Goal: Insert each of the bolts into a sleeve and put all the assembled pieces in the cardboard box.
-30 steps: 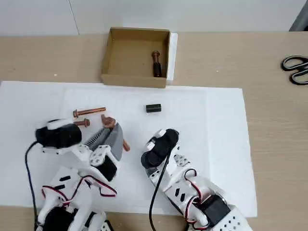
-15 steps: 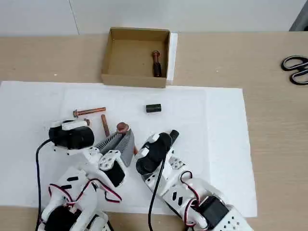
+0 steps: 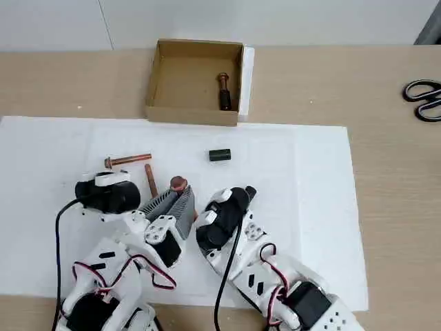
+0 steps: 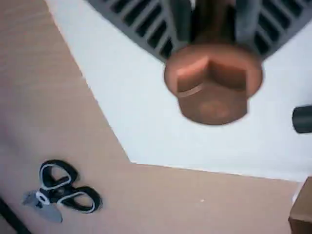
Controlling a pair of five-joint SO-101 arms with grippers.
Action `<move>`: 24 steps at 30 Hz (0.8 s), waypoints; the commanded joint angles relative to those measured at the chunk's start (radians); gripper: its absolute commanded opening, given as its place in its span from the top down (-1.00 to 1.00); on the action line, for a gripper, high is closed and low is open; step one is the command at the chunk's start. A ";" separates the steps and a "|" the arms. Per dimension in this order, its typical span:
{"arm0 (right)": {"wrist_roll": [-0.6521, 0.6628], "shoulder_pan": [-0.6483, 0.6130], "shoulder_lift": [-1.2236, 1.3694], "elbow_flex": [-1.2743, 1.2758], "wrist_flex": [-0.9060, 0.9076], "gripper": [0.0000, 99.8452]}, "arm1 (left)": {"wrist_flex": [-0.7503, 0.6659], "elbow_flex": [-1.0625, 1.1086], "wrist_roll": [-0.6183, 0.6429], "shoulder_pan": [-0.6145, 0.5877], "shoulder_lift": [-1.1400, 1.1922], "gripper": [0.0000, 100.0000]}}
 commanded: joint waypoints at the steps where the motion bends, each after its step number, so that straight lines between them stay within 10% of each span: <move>1: -0.072 -0.005 -0.016 -0.075 0.077 0.99 | -0.041 -0.004 -0.011 -0.002 -0.008 0.99; 24: 0.046 -0.005 -0.174 0.055 -0.102 0.99 | -0.043 0.019 -0.011 -0.002 -0.009 0.99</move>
